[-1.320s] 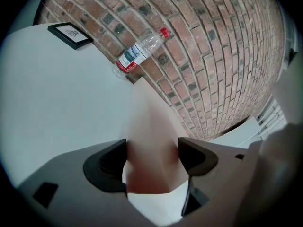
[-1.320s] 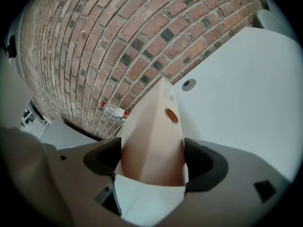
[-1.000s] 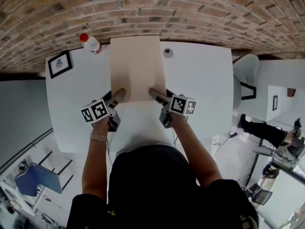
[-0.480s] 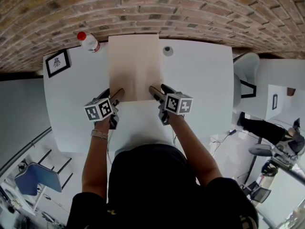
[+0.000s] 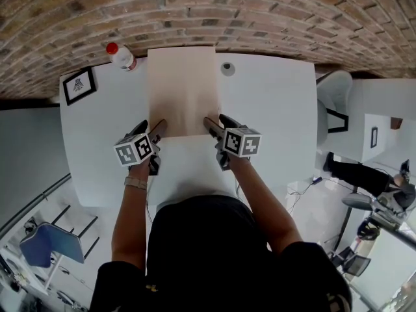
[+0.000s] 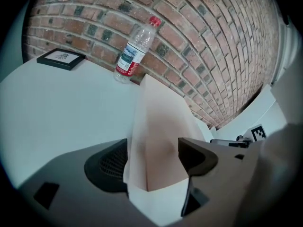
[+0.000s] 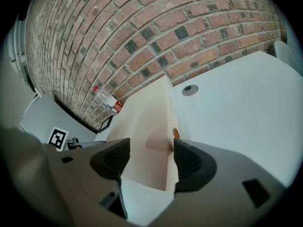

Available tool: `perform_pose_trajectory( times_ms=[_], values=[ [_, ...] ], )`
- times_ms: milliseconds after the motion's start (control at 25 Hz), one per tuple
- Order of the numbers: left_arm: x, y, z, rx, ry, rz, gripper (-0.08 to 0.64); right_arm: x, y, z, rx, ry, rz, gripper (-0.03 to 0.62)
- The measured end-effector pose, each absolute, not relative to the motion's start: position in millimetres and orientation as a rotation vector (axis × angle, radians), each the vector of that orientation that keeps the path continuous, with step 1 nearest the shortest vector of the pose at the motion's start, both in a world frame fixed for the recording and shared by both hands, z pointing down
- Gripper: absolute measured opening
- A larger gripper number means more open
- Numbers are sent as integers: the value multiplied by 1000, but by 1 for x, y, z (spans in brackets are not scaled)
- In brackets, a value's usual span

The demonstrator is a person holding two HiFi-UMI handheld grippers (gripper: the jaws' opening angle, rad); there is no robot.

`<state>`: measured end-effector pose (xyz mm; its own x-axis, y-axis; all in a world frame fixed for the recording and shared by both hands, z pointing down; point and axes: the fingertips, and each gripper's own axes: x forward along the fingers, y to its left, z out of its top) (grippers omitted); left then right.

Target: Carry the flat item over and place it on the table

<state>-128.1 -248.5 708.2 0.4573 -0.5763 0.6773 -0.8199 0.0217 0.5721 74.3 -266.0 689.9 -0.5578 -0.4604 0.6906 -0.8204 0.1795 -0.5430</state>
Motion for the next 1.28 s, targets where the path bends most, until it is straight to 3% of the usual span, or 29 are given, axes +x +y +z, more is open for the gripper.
perform_pose_trajectory(
  times_ms=[200,480,640,880,1280],
  values=[
    [-132,-240,693,1701,-1218,282,328,74,-262,670,1213,-2145,1295,266],
    [-127,-225,642,1864,-1251,284,315,70,-250,627,1209,-2254,1168,119],
    [-121,-215,603,1976,-1284,281,208,63,-239,598,1183,-2332,1073,45],
    [-123,-199,541,2078,-1379,176,11,52,-219,548,1142,-2446,988,21],
    [-111,-156,465,2242,-1452,125,3,54,-175,481,1093,-2592,769,14]
  ],
)
